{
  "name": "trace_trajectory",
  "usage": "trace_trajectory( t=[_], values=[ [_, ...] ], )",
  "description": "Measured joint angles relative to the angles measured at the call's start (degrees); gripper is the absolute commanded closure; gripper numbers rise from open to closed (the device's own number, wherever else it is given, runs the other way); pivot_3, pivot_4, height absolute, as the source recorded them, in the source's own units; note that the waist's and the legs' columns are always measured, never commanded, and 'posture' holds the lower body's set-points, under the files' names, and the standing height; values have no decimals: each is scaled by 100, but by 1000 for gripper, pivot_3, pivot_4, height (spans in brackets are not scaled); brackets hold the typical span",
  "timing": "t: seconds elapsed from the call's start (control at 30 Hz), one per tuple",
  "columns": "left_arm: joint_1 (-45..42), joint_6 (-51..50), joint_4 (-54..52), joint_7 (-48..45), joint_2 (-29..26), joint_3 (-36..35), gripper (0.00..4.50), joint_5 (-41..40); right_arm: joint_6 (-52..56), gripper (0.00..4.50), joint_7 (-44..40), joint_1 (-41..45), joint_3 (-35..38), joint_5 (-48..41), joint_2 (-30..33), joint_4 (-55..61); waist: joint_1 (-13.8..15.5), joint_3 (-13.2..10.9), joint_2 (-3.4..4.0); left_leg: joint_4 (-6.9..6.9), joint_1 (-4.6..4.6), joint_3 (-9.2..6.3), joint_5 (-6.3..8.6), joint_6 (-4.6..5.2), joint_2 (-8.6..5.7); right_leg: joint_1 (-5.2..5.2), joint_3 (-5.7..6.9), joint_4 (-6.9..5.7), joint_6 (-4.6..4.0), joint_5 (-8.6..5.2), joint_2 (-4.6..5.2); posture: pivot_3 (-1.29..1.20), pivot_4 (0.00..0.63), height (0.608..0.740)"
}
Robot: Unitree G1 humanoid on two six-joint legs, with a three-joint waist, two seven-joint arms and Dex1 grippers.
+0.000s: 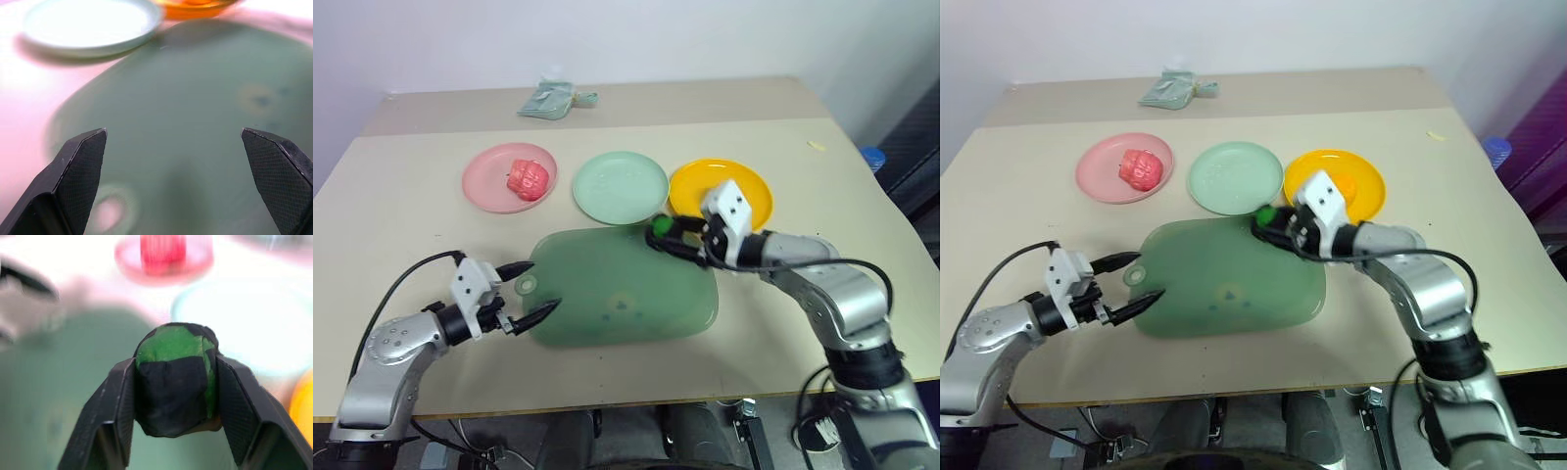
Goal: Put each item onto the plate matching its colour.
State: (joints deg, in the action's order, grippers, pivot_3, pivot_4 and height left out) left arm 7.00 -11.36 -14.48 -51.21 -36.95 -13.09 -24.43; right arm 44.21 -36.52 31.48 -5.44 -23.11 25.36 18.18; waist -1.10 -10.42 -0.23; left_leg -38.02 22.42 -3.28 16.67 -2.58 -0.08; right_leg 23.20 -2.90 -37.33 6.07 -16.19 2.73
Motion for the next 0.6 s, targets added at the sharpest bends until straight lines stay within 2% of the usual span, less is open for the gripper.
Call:
trace_trajectory(
  t=[0.03, 0.1, 0.2, 0.27, 0.33, 0.4, 0.6],
  values=[
    [39, 43, 38, 55, 10, -60, 0, 4, -7, 2266, 162, 227, -69, 69, -242, -231, 10, 0, 0, 0, 0, -2, 0, 0, 0, 0, 1, -1, 0, 0, 4, 0, 150, 740],
    [126, 95, 118, 192, 87, -190, 0, 20, -83, 2266, 820, 1047, -233, 505, -1035, -1417, -59, 1, -2, 0, -2, 7, -3, -5, -4, 8, -2, -10, -4, 4, 3, 0, 150, 740],
    [223, 196, 87, 329, 198, -215, 0, 20, -419, 2266, 1327, 1682, -440, 952, -1585, -2664, -57, 3, -4, 7, 4, -6, -5, -9, -4, 15, 5, -14, -7, 3, 3, 0, 150, 740],
    [373, 251, 70, 400, 269, -234, 0, 20, -806, 1736, 1403, 1796, -487, 1151, -1681, -3317, -22, 3, -4, 10, 12, -2, -4, -8, -5, 22, 5, -6, -6, 3, 15, 0, 150, 740],
    [536, 336, 59, 431, 325, -261, 0, 19, -1085, 994, 1403, 1791, -467, 1257, -1662, -3663, -5, 2, -3, 10, 21, 5, -3, -7, -9, 25, 5, 2, -4, 4, 26, 0, 150, 740],
    [672, 395, 40, 510, 374, -334, 0, 18, -1318, 22, 1245, 1729, -399, 1272, -1558, -3622, 0, 2, -3, 7, 25, 7, -3, -6, -10, 28, 5, 3, -3, 4, 28, 0, 150, 740],
    [844, 543, -34, 650, 435, -531, 0, 10, -1595, 22, 353, 922, 91, 971, -529, -2355, 36, 3, -4, 7, 21, -2, -2, -5, -7, 18, 14, 3, -3, 4, 23, 0, 150, 740]
  ],
)
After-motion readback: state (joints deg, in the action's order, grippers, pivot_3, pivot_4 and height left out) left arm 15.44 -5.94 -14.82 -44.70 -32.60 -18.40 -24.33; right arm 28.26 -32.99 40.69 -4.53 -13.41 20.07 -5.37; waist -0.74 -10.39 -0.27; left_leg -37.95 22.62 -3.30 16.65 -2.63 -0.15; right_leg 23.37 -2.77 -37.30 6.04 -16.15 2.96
